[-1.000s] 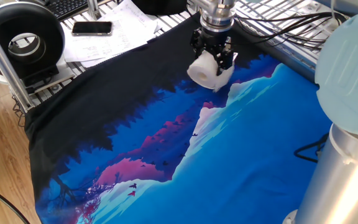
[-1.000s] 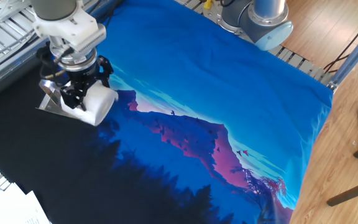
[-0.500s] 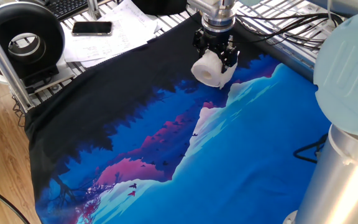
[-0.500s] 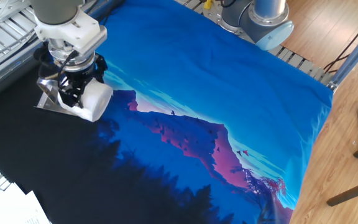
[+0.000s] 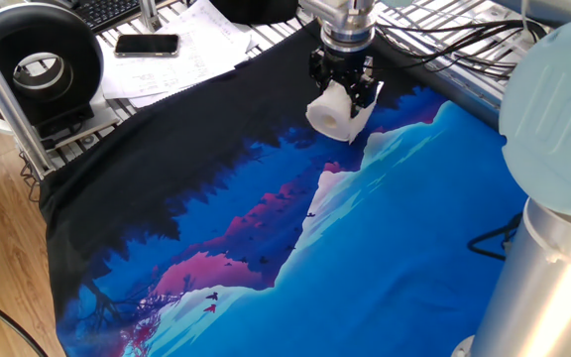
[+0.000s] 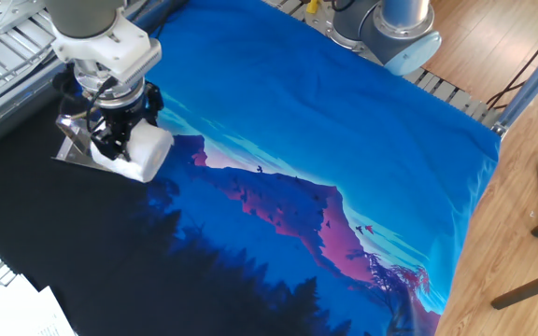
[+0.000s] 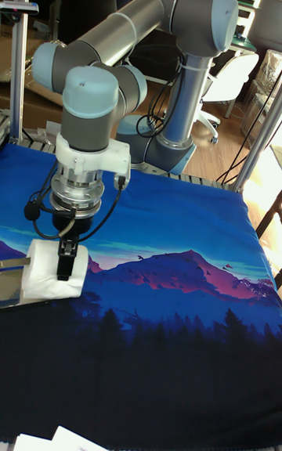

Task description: Take the roll of paper down from the shelf

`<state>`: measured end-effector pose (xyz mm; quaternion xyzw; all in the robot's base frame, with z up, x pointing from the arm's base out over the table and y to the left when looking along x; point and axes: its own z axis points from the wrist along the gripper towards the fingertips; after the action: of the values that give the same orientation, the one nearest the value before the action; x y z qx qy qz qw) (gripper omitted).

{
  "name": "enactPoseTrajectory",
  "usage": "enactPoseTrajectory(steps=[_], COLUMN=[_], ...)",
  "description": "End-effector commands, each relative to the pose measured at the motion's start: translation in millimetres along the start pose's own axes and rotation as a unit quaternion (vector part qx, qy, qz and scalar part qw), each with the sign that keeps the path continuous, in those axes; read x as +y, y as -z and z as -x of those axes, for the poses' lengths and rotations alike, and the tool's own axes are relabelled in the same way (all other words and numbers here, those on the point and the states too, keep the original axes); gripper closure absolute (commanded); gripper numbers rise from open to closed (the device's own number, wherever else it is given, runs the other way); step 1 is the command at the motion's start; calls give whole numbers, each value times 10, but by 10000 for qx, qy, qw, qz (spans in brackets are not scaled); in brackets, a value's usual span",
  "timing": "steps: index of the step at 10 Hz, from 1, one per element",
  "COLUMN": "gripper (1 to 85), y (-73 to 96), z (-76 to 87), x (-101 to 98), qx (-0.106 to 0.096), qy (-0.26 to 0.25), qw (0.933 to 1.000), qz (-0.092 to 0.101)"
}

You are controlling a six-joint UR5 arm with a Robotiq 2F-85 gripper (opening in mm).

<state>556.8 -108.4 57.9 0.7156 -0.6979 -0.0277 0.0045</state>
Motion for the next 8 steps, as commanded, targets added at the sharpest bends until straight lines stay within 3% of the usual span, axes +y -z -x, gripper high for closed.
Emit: enactPoseTrajectory(steps=[1, 4, 6, 8], gripper=[137, 137, 137, 123], y=[47, 110, 128, 163], z=[352, 558, 761, 864], x=[93, 178, 227, 220], qx=[-638, -832, -1076, -1168], qy=[-596, -1103, -1494, -1809], qw=[9960, 9902, 9825, 9761], qz=[199, 219, 279, 276])
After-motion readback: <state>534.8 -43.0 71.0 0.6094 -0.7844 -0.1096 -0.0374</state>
